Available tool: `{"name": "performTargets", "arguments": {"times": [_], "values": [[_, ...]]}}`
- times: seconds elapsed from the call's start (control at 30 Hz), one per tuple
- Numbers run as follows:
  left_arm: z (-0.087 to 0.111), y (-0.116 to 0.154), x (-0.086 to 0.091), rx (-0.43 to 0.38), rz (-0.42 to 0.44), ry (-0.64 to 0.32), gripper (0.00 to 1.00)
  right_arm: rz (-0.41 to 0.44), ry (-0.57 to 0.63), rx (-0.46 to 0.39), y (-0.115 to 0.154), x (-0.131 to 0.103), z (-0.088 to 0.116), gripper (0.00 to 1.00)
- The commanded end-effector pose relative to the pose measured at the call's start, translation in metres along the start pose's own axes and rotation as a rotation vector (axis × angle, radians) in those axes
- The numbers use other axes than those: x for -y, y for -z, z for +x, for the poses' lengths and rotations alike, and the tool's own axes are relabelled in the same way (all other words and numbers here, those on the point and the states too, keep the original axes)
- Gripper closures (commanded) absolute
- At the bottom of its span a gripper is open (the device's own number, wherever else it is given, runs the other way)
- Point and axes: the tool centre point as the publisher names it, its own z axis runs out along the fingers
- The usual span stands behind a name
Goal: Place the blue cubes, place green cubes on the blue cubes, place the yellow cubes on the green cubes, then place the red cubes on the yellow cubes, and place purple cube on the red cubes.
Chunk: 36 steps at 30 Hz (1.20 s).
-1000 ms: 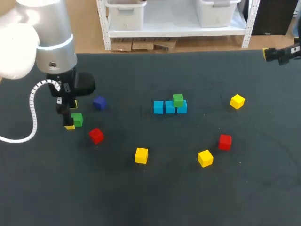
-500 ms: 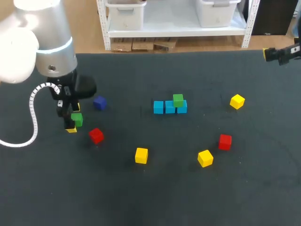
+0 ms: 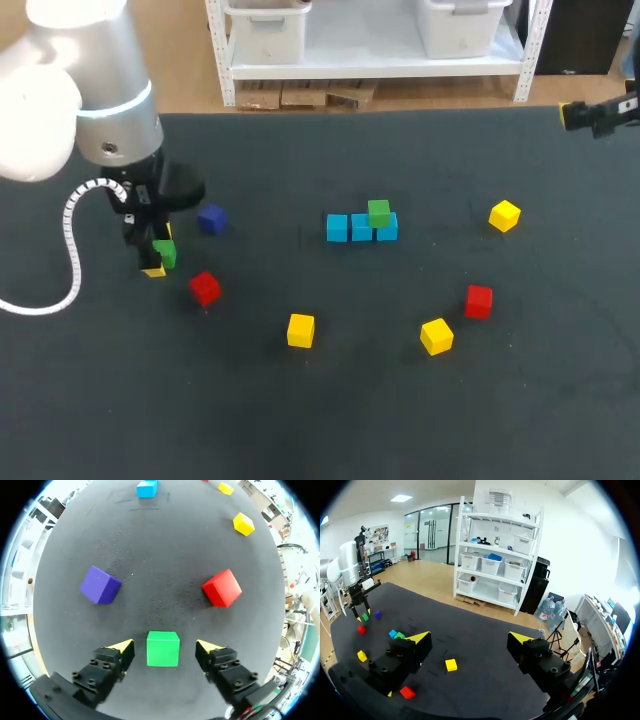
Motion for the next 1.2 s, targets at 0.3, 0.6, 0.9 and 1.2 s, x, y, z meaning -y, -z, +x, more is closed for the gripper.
{"name": "performTargets", "arguments": {"times": [0.3,0.6,0.9,1.2], "values": [[0.001,-0.003,0.000,0.001,0.010,-0.006,1.00,-0.006,-0.001,0.043,-0.003,0.001,0.003,0.00],[-0.002,0.010,0.002,-0.007,0.012,0.004,1.00,-0.006,-0.001,0.043,-0.003,0.001,0.003,0.00],[-0.012,0.045,-0.006,-0.026,0.025,0.077,1.00,-0.006,-0.001,0.043,-0.003,0.001,0.003,0.00],[-0.032,0.066,-0.015,-0.025,0.014,0.095,1.00,-0.006,-0.001,0.043,-0.003,0.001,0.003,0.00]]}}
